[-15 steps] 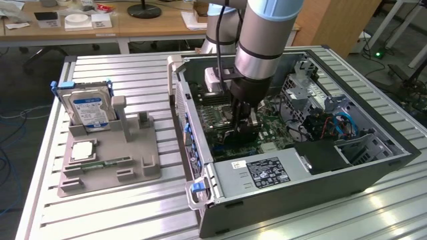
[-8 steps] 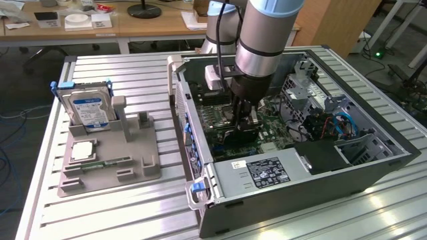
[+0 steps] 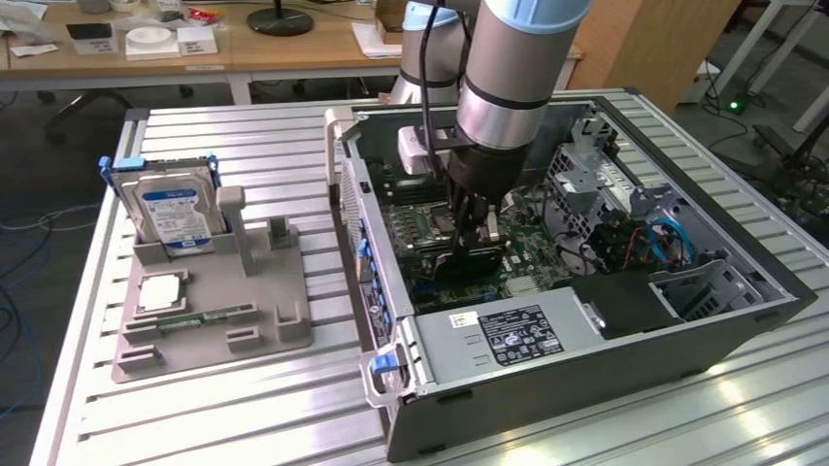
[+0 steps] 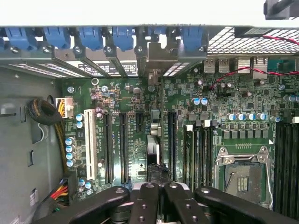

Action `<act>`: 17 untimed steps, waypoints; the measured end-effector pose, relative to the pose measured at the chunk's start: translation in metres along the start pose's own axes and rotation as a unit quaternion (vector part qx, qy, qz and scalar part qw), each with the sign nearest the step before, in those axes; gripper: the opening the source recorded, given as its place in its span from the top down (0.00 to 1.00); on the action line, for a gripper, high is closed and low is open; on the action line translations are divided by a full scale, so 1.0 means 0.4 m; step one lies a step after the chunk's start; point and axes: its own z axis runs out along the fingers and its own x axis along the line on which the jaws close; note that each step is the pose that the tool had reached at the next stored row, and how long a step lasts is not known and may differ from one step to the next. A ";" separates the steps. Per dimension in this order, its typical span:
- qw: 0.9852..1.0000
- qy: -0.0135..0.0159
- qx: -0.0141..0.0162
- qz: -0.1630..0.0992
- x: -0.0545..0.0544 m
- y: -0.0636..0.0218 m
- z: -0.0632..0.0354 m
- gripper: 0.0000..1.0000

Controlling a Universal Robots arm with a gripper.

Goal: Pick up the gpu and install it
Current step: 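Insert the gpu into the slot, then press down on the gpu until it lock into place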

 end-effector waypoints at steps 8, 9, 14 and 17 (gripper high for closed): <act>1.000 0.000 0.000 0.000 0.000 0.000 0.000 0.89; 1.000 0.000 0.000 0.000 0.000 0.000 0.000 0.89; 1.000 0.000 0.000 0.000 0.000 0.000 0.000 0.89; 1.000 0.000 0.000 0.000 0.000 0.001 0.000 0.89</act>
